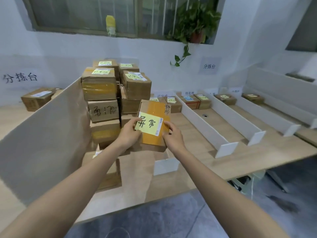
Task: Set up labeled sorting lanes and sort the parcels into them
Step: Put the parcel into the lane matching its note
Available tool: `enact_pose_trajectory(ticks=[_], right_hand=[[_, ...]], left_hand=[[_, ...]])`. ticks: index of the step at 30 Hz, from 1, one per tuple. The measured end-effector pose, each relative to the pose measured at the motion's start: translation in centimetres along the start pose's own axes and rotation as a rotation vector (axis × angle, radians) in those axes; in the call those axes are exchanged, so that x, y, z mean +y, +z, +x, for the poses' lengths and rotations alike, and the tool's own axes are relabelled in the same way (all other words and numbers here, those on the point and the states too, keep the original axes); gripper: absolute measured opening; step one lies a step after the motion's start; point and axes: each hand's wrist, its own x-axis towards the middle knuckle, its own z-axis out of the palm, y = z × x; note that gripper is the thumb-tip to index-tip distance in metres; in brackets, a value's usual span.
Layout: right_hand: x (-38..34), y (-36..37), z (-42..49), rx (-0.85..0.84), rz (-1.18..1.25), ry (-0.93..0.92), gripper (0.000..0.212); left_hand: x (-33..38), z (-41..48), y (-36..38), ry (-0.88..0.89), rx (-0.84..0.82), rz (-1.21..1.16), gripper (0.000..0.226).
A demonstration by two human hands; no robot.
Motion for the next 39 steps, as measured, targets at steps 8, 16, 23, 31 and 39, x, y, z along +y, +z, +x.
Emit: enact_pose_trajectory(ticks=[8, 16, 23, 31, 39], right_hand=[[2.4, -13.0, -0.6, 0.115, -0.014, -0.018, 0.042], [6.4, -26.7, -1.6, 0.243, -0.026, -0.018, 0.043], [9.4, -36.4, -2.3, 0.334, -0.011, 0.012, 0.047], [11.7, -43.9, -1.1, 0.426, -0.024, 0.011, 0.046], [14.0, -51.0, 4.2, 0.509, -0.049, 0.008, 0.044]], left_hand=[[6.3, -0.6, 12.0, 0.079, -0.098, -0.041, 0.055], [12.5, -1.8, 25.3, 0.158, -0.173, -0.006, 0.053], [17.1, -3.3, 34.9, 0.210, -0.274, -0.070, 0.053], [20.8, -1.8, 42.8, 0.279, -0.352, -0.044, 0.052], [24.1, 3.6, 51.2, 0.322, -0.430, -0.082, 0.052]])
